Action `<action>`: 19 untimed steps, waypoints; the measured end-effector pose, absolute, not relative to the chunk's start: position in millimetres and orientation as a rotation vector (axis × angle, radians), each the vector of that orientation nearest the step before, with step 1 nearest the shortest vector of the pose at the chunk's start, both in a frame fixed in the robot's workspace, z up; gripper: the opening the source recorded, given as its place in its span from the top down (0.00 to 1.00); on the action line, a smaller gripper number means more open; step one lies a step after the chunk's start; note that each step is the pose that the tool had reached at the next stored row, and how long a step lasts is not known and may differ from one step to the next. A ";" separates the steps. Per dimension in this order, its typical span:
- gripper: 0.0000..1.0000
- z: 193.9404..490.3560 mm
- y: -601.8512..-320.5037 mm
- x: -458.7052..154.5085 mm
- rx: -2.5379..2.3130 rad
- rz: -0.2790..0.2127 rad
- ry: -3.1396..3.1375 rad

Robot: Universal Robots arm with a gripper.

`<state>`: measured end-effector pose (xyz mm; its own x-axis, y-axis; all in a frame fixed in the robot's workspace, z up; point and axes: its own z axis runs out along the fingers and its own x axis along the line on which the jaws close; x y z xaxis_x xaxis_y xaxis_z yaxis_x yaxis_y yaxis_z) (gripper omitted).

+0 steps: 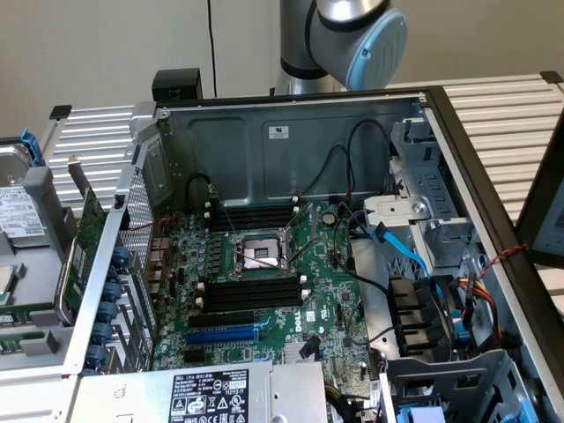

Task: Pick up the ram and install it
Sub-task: 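Pick up the ram and move it above insertion slot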

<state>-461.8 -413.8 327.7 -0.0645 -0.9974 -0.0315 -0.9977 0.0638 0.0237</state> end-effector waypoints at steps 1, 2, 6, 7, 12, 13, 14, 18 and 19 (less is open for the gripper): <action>0.64 325.9 -414.3 -461.9 -2.144 0.061 2.286; 0.64 323.9 -414.8 -461.9 -2.145 0.061 2.285; 0.64 316.7 -417.2 -462.2 -2.146 0.061 2.284; 0.64 314.9 -417.7 -462.3 -2.146 0.061 2.284; 0.55 305.8 -419.9 -462.6 -2.148 0.061 2.283; 0.55 304.0 -420.1 -462.6 -2.148 0.061 2.283; 0.55 302.2 -420.4 -462.5 -2.148 0.061 2.282; 0.55 294.9 -421.3 -462.5 -2.148 0.061 2.282; 0.55 293.2 -421.5 -462.5 -2.149 0.061 2.282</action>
<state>-462.5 -421.5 293.2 -0.0604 -0.9977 -0.0317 -0.9979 0.0597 0.0238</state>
